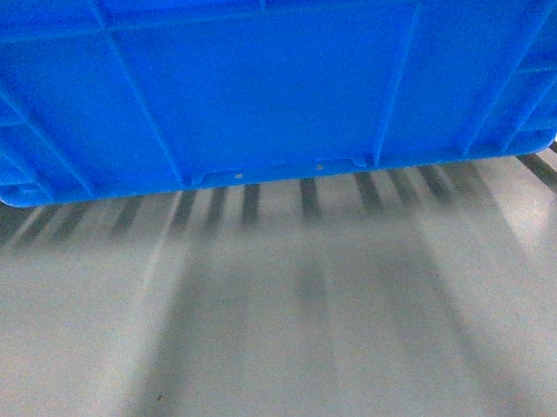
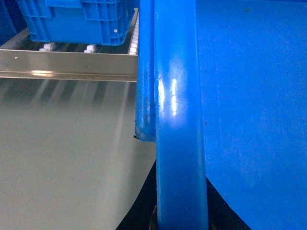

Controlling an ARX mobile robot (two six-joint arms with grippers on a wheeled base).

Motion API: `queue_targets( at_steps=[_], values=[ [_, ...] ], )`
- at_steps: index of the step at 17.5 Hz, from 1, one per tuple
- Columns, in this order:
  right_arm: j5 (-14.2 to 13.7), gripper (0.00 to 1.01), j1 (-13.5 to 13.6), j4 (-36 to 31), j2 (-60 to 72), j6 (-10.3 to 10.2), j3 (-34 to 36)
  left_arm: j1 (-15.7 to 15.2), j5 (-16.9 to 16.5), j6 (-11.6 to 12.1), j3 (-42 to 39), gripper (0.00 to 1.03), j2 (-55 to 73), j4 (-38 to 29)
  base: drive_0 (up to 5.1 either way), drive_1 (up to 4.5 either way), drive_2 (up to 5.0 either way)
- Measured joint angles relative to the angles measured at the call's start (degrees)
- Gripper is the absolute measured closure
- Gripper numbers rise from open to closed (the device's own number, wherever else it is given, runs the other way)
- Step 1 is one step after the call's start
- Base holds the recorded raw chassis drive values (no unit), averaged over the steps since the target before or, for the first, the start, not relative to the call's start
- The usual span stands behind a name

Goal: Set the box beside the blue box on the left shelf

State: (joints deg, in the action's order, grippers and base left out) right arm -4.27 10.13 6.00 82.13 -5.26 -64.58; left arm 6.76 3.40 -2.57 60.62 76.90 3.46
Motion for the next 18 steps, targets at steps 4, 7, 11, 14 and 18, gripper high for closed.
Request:
queue_targets(
  at_steps=[4,7,11,14,18],
  values=[
    [0.0,0.94,0.0,0.0,0.0,0.0,0.0,0.0,0.0,0.0,0.0,0.98,0.0,0.0,0.0,0.0,0.0],
    [0.0,0.94,0.0,0.0,0.0,0.0,0.0,0.0,0.0,0.0,0.0,0.98,0.0,0.0,0.0,0.0,0.0],
    [0.0,0.94,0.0,0.0,-0.1,0.0,0.0,0.0,0.0,0.0,0.0,0.98,-0.1,0.0,0.0,4.2,-4.1],
    [0.0,0.94,0.0,0.0,-0.1,0.0,0.0,0.0,0.0,0.0,0.0,0.98,-0.1,0.0,0.2,4.36,-3.9],
    [0.0,0.94,0.0,0.0,-0.1,0.1,0.0,0.0,0.0,0.0,0.0,0.98,0.0,0.0,0.1,4.26,-4.0]
  ],
)
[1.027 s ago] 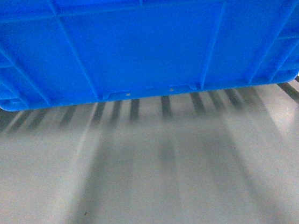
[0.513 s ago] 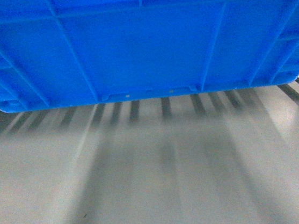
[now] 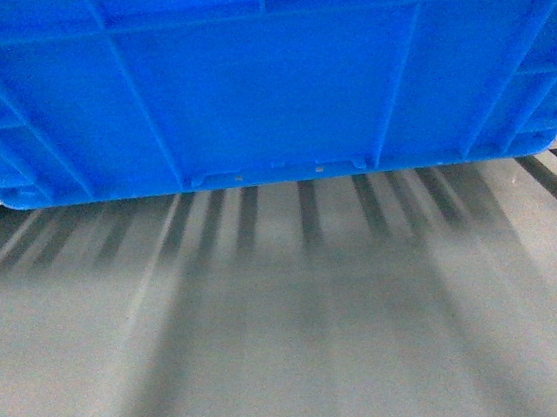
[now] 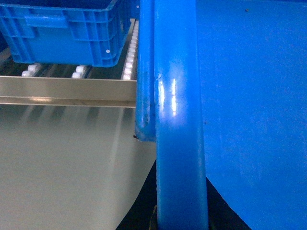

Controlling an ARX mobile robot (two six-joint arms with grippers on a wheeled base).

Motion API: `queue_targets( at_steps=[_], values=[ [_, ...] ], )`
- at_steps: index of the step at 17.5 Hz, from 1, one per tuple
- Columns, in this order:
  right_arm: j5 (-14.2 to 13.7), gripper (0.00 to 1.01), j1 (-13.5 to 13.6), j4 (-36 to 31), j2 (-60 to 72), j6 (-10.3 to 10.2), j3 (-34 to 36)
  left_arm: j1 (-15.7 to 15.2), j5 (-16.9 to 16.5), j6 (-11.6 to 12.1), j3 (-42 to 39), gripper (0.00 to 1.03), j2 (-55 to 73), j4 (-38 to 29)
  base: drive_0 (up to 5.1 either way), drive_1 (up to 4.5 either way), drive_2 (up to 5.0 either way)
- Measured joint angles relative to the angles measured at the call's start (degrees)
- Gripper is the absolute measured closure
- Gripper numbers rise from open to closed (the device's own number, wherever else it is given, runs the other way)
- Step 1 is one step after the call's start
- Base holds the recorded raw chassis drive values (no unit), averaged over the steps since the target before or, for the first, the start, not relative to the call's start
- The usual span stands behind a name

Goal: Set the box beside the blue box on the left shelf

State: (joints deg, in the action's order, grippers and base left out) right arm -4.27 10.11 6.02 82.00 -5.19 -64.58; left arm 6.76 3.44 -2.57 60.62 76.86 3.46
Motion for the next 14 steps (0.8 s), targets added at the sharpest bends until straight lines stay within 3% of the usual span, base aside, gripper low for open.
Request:
queue_targets(
  at_steps=[14],
  values=[
    [0.0,0.94,0.0,0.2,0.0,0.0,0.0,0.0,0.0,0.0,0.0,0.98,0.0,0.1,0.1,4.23,-4.1]
  ],
)
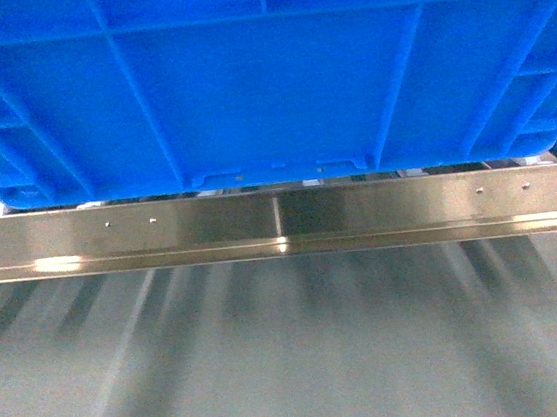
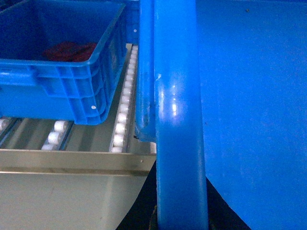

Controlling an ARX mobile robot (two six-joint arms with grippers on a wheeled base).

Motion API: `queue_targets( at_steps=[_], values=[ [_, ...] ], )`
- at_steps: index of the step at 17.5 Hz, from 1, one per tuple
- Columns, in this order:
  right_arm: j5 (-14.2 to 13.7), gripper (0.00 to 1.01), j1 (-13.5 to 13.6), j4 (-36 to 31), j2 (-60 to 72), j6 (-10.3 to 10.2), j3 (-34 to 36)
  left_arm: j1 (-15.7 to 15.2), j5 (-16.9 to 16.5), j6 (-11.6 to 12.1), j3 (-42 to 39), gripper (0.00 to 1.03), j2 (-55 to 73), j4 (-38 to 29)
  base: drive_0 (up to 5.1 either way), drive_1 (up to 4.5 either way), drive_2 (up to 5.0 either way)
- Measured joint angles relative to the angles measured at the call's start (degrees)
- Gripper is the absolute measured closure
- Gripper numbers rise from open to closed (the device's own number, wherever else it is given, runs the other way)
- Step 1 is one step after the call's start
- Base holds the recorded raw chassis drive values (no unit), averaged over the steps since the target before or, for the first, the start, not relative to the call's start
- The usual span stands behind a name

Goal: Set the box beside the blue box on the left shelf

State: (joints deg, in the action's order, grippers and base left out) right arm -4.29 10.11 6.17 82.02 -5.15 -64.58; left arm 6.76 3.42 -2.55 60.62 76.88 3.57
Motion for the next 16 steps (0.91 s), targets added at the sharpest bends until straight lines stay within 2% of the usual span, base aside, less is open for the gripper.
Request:
queue_targets(
  at_steps=[15,16],
  values=[
    [0.0,0.94,0.0,-0.2,0.0,0.0,0.0,0.0,-0.1,0.0,0.0,0.98,0.0,-0.2,0.0,4.17,-4.2],
    [0.0,0.94,0.0,-0.5,0.0,0.0,0.0,0.0,-0.1,0.0,0.0,0.98,0.0,-0.4,0.0,0.0,0.0]
  ],
)
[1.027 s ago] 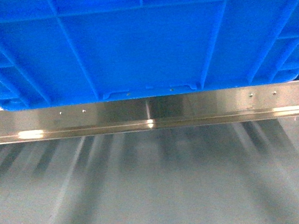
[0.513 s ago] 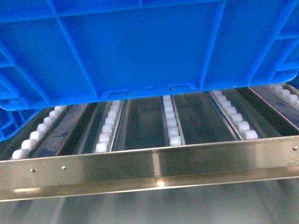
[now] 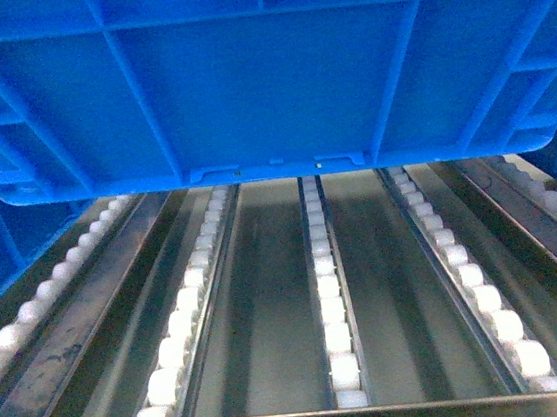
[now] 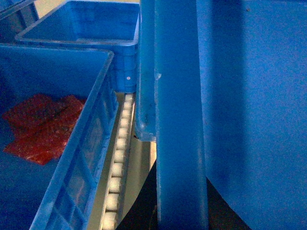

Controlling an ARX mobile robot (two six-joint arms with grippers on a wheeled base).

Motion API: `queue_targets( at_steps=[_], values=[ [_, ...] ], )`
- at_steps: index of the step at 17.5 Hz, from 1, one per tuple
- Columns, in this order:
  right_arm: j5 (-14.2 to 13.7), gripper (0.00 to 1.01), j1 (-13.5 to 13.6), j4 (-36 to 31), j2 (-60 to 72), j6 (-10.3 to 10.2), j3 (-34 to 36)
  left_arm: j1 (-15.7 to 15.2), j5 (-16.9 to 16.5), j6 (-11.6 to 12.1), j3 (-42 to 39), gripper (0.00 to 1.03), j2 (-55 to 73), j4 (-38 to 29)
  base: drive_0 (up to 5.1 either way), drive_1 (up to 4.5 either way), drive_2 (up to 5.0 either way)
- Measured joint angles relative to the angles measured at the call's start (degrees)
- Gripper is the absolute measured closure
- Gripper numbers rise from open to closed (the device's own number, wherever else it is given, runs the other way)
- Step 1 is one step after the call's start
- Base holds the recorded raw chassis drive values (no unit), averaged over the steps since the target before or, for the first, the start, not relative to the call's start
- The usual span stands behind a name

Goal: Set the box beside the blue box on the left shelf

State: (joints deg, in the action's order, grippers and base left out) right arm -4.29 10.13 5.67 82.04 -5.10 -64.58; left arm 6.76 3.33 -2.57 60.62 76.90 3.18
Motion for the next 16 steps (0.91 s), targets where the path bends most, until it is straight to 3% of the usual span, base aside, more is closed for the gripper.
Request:
queue_targets(
  at_steps=[16],
  values=[
    [0.0,0.94,0.0,0.3,0.1,0.0,0.0,0.0,0.0,0.0,0.0,0.98,0.1,0.2,0.0,0.0,0.0]
  ],
)
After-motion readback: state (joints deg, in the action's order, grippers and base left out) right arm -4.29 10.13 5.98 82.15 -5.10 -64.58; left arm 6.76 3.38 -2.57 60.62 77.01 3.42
